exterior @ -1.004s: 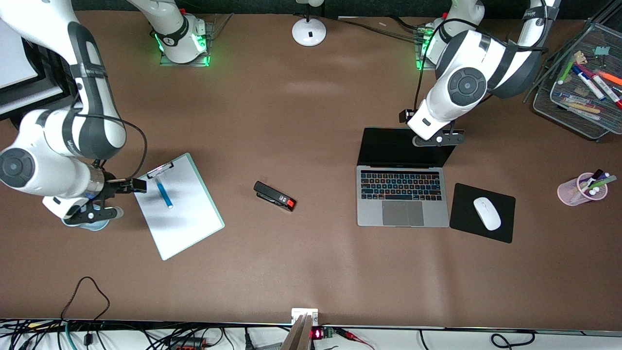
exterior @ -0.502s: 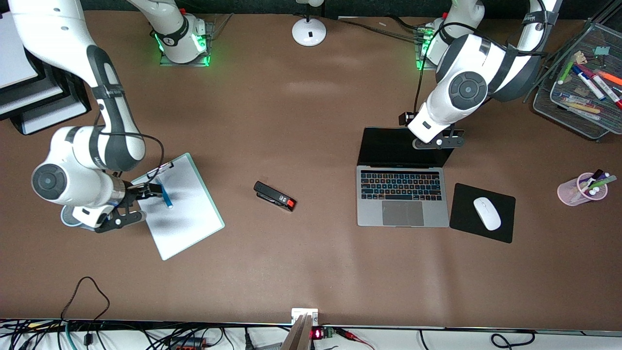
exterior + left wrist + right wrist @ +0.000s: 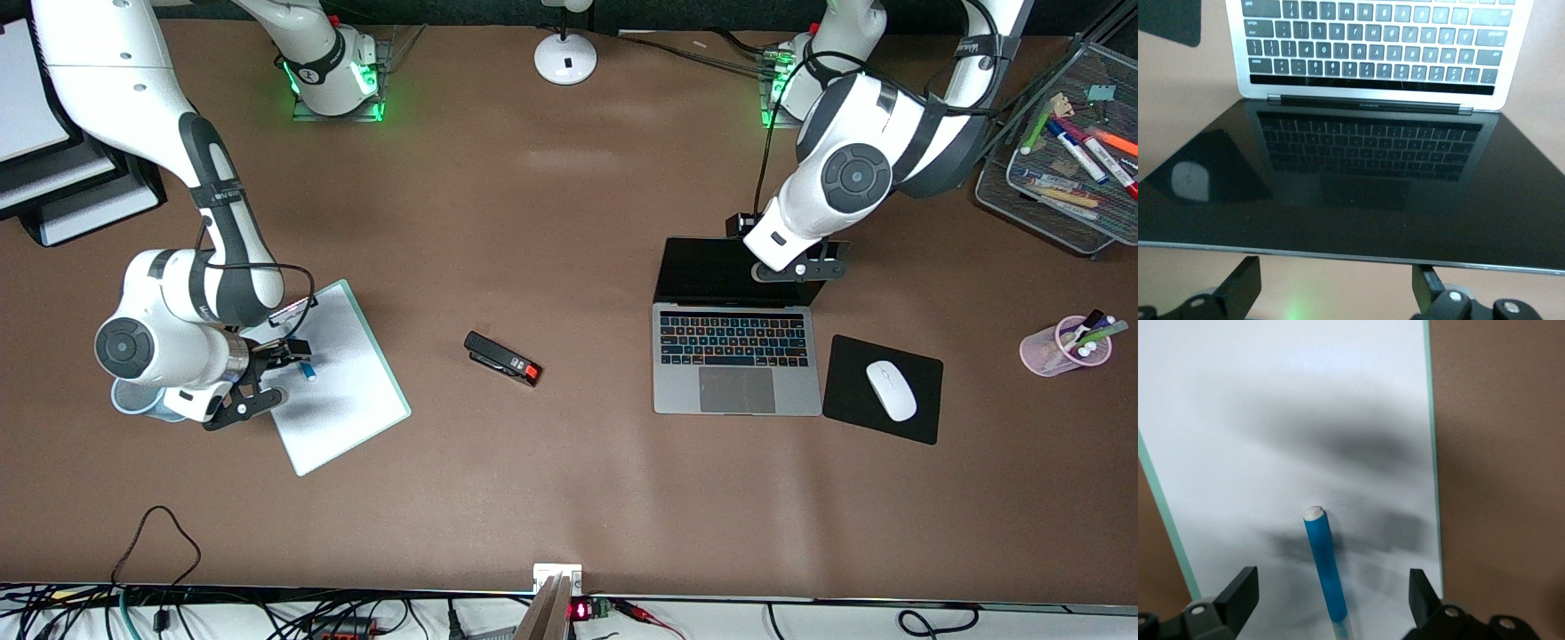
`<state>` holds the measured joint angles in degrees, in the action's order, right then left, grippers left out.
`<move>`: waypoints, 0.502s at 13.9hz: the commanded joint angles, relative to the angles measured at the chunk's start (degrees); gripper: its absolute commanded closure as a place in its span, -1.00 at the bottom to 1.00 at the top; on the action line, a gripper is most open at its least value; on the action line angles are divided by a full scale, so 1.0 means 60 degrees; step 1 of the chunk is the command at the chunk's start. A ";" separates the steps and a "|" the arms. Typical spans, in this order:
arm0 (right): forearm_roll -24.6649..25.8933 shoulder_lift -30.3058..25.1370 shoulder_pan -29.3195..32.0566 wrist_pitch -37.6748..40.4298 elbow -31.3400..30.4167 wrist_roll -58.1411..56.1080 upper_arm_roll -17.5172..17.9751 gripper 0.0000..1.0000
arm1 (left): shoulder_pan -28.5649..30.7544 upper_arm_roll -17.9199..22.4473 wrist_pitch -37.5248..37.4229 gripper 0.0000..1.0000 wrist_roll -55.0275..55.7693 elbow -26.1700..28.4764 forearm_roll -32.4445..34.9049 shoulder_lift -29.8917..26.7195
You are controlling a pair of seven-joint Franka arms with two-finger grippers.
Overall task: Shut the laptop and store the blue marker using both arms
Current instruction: 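Grasp the blue marker with the right gripper while the left gripper pushes the lid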
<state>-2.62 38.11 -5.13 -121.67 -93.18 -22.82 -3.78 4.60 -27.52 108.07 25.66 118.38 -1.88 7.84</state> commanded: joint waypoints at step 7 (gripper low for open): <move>-0.0164 0.0401 -0.0009 -0.0581 0.0032 -0.0195 0.0176 -0.50 | 0.0084 -0.0012 -0.0053 -1.00 -0.0072 -0.1725 0.0607 0.1300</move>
<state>-2.65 40.44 -5.32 -124.63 -93.17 -22.93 -3.02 4.65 -27.24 108.08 25.58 111.69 -0.16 12.41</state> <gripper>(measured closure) 0.211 0.000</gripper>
